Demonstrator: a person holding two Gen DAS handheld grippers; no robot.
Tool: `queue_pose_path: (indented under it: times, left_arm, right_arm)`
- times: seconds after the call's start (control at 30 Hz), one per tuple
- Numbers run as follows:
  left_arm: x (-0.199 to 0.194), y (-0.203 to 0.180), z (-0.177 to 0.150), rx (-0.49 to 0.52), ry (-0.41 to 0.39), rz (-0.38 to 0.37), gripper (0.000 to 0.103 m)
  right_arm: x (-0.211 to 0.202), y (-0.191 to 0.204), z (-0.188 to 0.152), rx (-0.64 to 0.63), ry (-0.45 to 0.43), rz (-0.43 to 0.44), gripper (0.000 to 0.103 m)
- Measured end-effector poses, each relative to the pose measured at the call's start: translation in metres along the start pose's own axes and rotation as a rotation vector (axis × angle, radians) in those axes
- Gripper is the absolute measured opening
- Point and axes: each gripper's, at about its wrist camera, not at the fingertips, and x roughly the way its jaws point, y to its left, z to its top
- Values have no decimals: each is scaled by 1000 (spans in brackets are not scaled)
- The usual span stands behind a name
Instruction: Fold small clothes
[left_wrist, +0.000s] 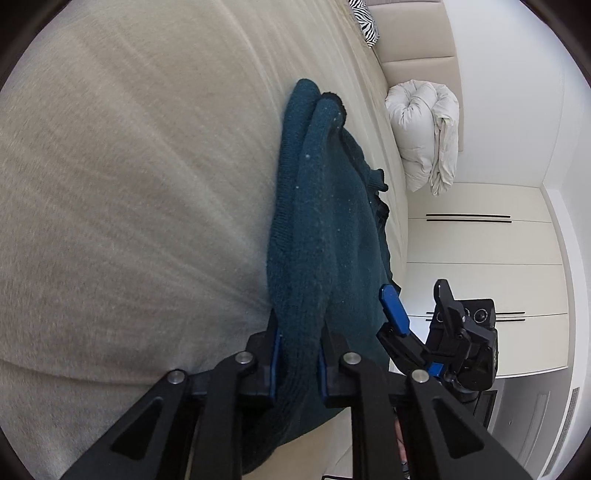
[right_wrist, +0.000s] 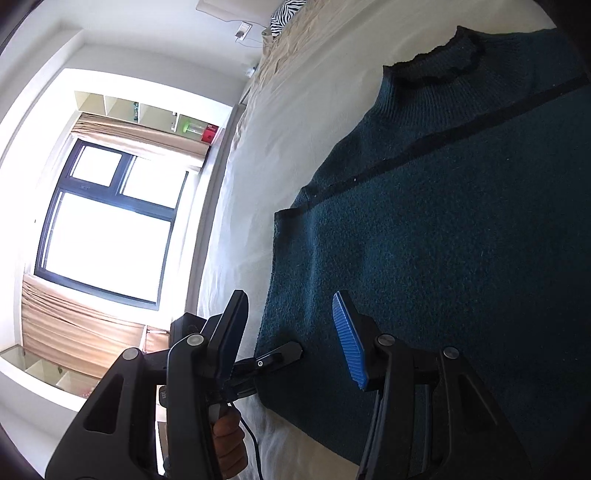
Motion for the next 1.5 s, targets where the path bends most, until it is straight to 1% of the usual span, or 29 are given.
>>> queue_pose_path:
  times: [0.03, 0.07, 0.1, 0.2, 0.33, 0.47, 0.53, 0.63, 0.73, 0.8, 0.87, 0.9, 0.93, 1.0, 1.03, 1.07, 1.1, 1.13, 1.17, 1.2, 1.27, 1.37, 1.47, 1.5]
  left_arm:
    - [-1, -1, -1, 5, -4, 3, 16]
    - [-2, -3, -1, 10, -8, 7, 16]
    - [-3, -5, -2, 15, -12, 7, 15]
    - [-5, -19, -2, 45, -24, 10, 14]
    - [-7, -54, -6, 116, -36, 10, 14]
    - [0, -109, -14, 236, -37, 26, 14]
    - [13, -139, -21, 298, -24, 25, 14]
    - [48, -179, -34, 377, 16, 20, 14]
    - [96, -207, -49, 428, 69, 22, 14]
    - [132, -217, -60, 443, 117, 4, 14]
    - [167, -220, -70, 470, 144, 4, 16]
    - [184, -216, -72, 458, 160, 18, 21]
    - [196, -210, -74, 436, 175, 30, 24]
    - [207, -200, -77, 412, 193, 33, 29]
    - [204, -195, -78, 397, 195, 10, 36]
    - [198, -193, -81, 394, 194, -18, 41]
    - [188, -192, -83, 407, 185, -41, 48]
    - [177, -193, -86, 429, 166, -46, 52]
    - [165, -193, -87, 451, 142, -38, 53]
    - [153, -192, -86, 468, 116, -26, 57]
    - [132, -190, -87, 492, 62, -9, 58]
    - [114, -178, -85, 508, 38, 11, 58]
    - [112, -161, -80, 474, 38, 27, 58]
    - [110, -155, -81, 463, 39, 27, 58]
  right_arm:
    - [8, -4, 2, 2, 16, -26, 47]
    - [16, -9, 5, 2, 21, -80, 47]
    - [22, -15, 6, 0, 23, -104, 45]
    - [23, -26, 6, 17, -7, -36, 45]
    - [13, -32, 9, 63, -7, 24, 45]
    - [-26, -44, 16, 125, -86, 109, 56]
    - [-52, -55, 22, 162, -132, 154, 67]
    - [-90, -78, 29, 208, -188, 196, 71]
    - [-126, -104, 35, 240, -238, 173, 72]
    - [-148, -125, 39, 266, -256, 173, 72]
    - [-167, -140, 41, 289, -285, 198, 72]
    - [-180, -148, 43, 299, -302, 195, 72]
    - [-189, -157, 42, 309, -314, 185, 72]
    - [-194, -166, 44, 316, -304, 198, 72]
    - [-197, -170, 45, 316, -292, 201, 72]
    - [-198, -171, 45, 307, -280, 204, 72]
    - [-198, -170, 47, 293, -267, 199, 72]
    - [-198, -168, 49, 278, -255, 187, 72]
    - [-197, -166, 51, 263, -243, 172, 72]
    - [-195, -165, 53, 249, -230, 155, 72]
    - [-188, -156, 58, 221, -212, 121, 72]
    - [-178, -143, 62, 170, -175, 46, 73]
    - [-167, -129, 67, 101, -125, -75, 67]
    - [-165, -126, 71, 81, -114, -115, 59]
